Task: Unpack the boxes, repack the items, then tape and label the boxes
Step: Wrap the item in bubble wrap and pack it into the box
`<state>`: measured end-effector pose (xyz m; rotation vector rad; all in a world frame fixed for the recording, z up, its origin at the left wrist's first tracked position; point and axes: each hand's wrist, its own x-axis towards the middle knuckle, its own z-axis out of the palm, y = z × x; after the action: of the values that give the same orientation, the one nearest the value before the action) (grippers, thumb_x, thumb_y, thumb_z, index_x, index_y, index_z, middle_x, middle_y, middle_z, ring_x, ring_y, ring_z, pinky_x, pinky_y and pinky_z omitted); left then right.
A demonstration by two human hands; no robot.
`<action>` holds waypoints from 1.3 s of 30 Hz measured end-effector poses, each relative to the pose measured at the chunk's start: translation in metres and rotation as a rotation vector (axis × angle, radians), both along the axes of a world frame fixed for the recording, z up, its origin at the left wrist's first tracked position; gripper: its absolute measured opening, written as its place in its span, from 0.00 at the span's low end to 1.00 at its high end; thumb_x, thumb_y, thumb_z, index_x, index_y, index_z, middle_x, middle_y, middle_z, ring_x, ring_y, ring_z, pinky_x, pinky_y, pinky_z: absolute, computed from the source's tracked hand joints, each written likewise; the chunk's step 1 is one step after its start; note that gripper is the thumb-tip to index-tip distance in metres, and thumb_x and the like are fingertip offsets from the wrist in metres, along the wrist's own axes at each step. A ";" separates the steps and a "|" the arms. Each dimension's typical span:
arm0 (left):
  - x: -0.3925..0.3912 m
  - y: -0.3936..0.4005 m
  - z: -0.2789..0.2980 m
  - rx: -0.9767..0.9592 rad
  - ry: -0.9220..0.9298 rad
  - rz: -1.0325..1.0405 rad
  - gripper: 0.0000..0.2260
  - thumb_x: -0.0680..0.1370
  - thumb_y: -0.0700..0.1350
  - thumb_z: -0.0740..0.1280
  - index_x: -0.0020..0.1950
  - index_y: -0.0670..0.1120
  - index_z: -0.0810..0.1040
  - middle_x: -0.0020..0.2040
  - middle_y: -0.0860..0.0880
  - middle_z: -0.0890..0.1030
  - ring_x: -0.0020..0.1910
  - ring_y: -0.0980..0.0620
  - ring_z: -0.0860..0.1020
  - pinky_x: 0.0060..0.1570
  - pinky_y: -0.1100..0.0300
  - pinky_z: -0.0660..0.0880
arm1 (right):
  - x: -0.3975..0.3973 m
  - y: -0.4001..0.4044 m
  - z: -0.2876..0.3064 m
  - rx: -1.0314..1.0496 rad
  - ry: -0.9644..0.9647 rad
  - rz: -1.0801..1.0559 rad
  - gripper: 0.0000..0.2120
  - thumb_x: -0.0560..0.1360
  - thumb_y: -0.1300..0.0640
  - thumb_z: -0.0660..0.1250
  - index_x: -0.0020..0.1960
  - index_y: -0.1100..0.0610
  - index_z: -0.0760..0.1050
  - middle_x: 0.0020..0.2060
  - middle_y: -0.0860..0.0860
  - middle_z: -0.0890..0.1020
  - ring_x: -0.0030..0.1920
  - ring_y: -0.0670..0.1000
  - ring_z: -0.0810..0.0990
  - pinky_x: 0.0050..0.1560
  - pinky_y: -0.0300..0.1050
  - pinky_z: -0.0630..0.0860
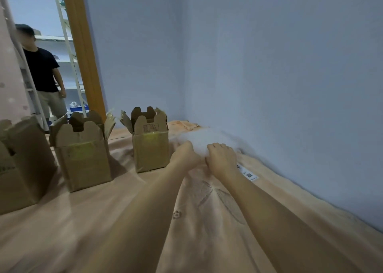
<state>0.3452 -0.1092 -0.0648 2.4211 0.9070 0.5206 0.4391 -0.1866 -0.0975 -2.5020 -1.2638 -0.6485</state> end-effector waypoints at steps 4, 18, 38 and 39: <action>0.003 0.004 0.001 -0.183 -0.099 0.072 0.15 0.78 0.36 0.59 0.65 0.37 0.69 0.53 0.42 0.74 0.55 0.43 0.75 0.47 0.56 0.72 | 0.000 -0.007 0.004 0.020 0.072 0.031 0.12 0.80 0.61 0.55 0.61 0.58 0.73 0.59 0.53 0.77 0.58 0.56 0.73 0.52 0.48 0.67; 0.017 0.000 -0.005 0.314 0.009 -0.055 0.19 0.80 0.40 0.56 0.72 0.44 0.68 0.70 0.45 0.70 0.63 0.45 0.72 0.55 0.53 0.72 | 0.012 -0.063 0.035 0.596 0.405 -0.087 0.14 0.82 0.58 0.54 0.62 0.58 0.74 0.54 0.57 0.81 0.56 0.60 0.77 0.52 0.50 0.72; 0.046 -0.013 -0.007 0.596 0.328 -0.108 0.17 0.79 0.44 0.65 0.64 0.39 0.66 0.63 0.42 0.70 0.60 0.41 0.73 0.47 0.53 0.69 | 0.024 -0.101 0.021 0.691 0.403 -0.081 0.14 0.81 0.58 0.55 0.62 0.56 0.75 0.51 0.55 0.83 0.51 0.60 0.79 0.51 0.51 0.74; 0.046 -0.014 -0.007 0.591 0.333 -0.106 0.16 0.79 0.42 0.64 0.64 0.39 0.65 0.62 0.42 0.71 0.59 0.41 0.74 0.45 0.53 0.68 | 0.025 -0.103 0.022 0.697 0.412 -0.080 0.13 0.81 0.58 0.55 0.61 0.56 0.75 0.50 0.55 0.83 0.51 0.60 0.79 0.51 0.52 0.74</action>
<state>0.3911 -0.1227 -0.0722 3.1448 0.8295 0.3886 0.4645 -0.2891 -0.0758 -1.9626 -0.6409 -0.4495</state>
